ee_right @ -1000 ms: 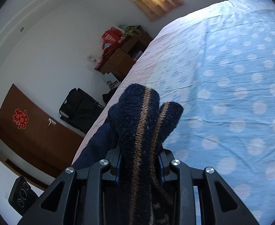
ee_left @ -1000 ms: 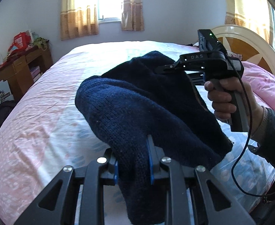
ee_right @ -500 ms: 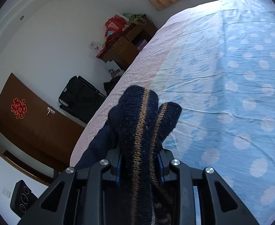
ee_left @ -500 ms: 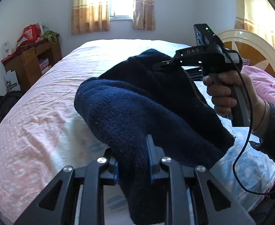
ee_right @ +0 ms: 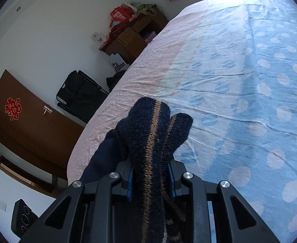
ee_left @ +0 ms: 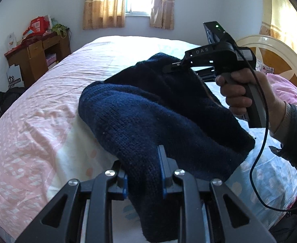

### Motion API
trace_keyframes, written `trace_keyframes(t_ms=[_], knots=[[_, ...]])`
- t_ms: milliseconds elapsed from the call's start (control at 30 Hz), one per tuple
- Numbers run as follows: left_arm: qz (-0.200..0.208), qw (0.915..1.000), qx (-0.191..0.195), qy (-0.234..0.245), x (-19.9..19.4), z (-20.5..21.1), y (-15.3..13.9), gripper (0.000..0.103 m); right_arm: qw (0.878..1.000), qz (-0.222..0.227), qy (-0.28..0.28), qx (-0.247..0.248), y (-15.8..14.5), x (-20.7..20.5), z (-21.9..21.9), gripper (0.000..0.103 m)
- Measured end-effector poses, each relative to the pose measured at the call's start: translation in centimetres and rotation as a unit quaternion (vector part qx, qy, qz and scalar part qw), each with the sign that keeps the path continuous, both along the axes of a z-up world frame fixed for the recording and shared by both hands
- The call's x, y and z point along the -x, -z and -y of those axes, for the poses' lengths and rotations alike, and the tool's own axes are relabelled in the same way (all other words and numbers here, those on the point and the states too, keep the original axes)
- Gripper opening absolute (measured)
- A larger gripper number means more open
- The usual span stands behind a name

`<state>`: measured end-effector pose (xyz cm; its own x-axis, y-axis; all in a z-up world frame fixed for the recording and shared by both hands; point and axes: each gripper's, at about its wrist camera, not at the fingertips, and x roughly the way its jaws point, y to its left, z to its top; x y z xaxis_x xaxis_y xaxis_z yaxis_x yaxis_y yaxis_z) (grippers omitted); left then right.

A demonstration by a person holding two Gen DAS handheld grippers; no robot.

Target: Fold small clothes

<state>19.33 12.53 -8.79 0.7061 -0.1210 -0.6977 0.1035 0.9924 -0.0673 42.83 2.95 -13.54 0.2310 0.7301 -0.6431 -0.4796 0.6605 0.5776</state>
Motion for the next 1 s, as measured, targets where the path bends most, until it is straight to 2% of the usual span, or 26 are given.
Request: trace_keyframes(t_ms=[200,567,667,733,800,867,967,1000], knots=[[-0.006,1.0,-0.007,0.002,0.6,0.3,0.9,0.024,1.0,-0.007,0.007,0.015,1.3,-0.6,0.1,0.027],[-0.023,0.9997,0.002,-0.004,1.2,0.1,2.6,0.024,0.999,-0.02,0.017,0.036,3.3,-1.4,0.1,0.027],[-0.025,0.9996,0.004,-0.008,1.2,0.0,3.1,0.027,0.998,-0.028,0.019,0.045,4.0,-1.7,0.0,0.027],[-0.027,0.9995,0.004,-0.013,1.3,-0.1,3.2,0.036,0.998,-0.033,0.017,0.041,4.3,-1.6,0.3,0.031],[-0.026,0.9995,0.007,-0.018,1.3,-0.4,2.6,0.041,0.999,-0.034,0.019,0.037,4.2,-1.2,1.0,0.033],[-0.013,0.9997,-0.006,-0.018,1.8,-0.6,1.3,0.044,0.999,-0.024,0.025,0.033,3.4,-0.4,2.2,0.033],[0.046,0.9976,-0.027,-0.044,2.8,-1.3,-1.4,0.066,0.999,0.025,0.036,0.024,1.3,1.5,4.5,0.034],[0.061,0.9964,-0.028,-0.053,3.0,-1.7,-2.0,0.078,0.999,0.037,0.036,0.012,0.4,2.4,5.4,0.039]])
